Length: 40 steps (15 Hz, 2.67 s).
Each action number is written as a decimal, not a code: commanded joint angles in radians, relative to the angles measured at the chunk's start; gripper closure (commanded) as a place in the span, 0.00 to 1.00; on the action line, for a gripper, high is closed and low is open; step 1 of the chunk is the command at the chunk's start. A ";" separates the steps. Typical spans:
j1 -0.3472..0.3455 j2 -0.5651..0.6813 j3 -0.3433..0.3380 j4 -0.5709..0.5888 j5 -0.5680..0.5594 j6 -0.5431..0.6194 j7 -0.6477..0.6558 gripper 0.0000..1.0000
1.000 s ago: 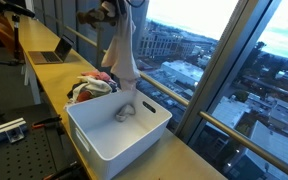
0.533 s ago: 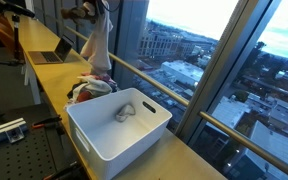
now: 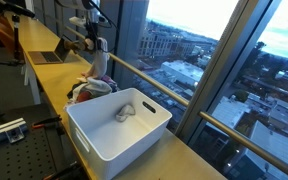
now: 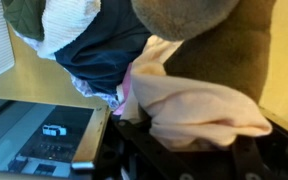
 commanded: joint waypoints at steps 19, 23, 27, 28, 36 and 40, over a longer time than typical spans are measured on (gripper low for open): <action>-0.164 -0.331 -0.050 -0.410 0.116 -0.017 -0.370 0.01; -0.216 -0.422 -0.052 -0.495 0.117 -0.020 -0.466 0.00; -0.209 -0.421 -0.049 -0.503 0.117 -0.020 -0.466 0.00; -0.210 -0.421 -0.049 -0.503 0.117 -0.020 -0.466 0.00; -0.178 -0.379 -0.043 -0.585 -0.050 0.176 -0.407 0.00; -0.117 -0.249 -0.047 -0.523 -0.158 0.250 -0.309 0.00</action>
